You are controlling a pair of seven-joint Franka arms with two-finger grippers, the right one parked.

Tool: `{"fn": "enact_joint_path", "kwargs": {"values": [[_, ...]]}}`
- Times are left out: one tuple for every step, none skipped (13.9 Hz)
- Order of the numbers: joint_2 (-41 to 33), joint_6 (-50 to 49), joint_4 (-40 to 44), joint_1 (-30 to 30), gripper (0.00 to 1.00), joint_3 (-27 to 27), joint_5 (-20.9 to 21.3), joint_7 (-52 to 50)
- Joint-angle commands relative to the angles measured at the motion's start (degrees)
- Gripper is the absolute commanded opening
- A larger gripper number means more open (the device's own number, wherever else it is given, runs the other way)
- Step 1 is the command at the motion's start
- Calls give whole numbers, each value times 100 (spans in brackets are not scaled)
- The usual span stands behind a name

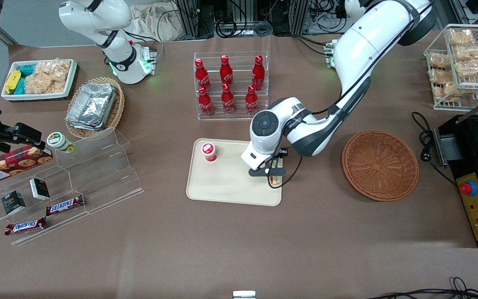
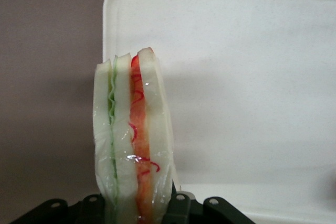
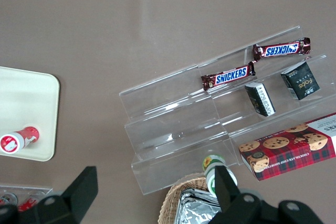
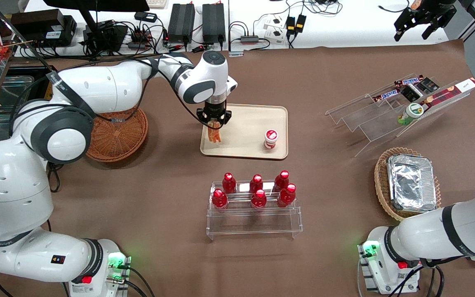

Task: Place sandwich from basket to tray
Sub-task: 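Lower the sandwich onto the tray beside the red bottle and release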

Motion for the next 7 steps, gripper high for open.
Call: {"fn": "enact_joint_path", "kwargs": {"values": [[190, -95, 285, -121, 52, 24, 157, -101], [190, -95, 285, -130, 67, 24, 157, -109], [190, -95, 294, -130, 78, 24, 157, -109], [182, -104, 294, -130, 84, 24, 157, -118], [156, -112, 294, -121, 97, 24, 148, -136], [112, -130, 294, -86, 100, 24, 148, -214], [-10, -174, 329, -51, 100, 24, 122, -363]]}}
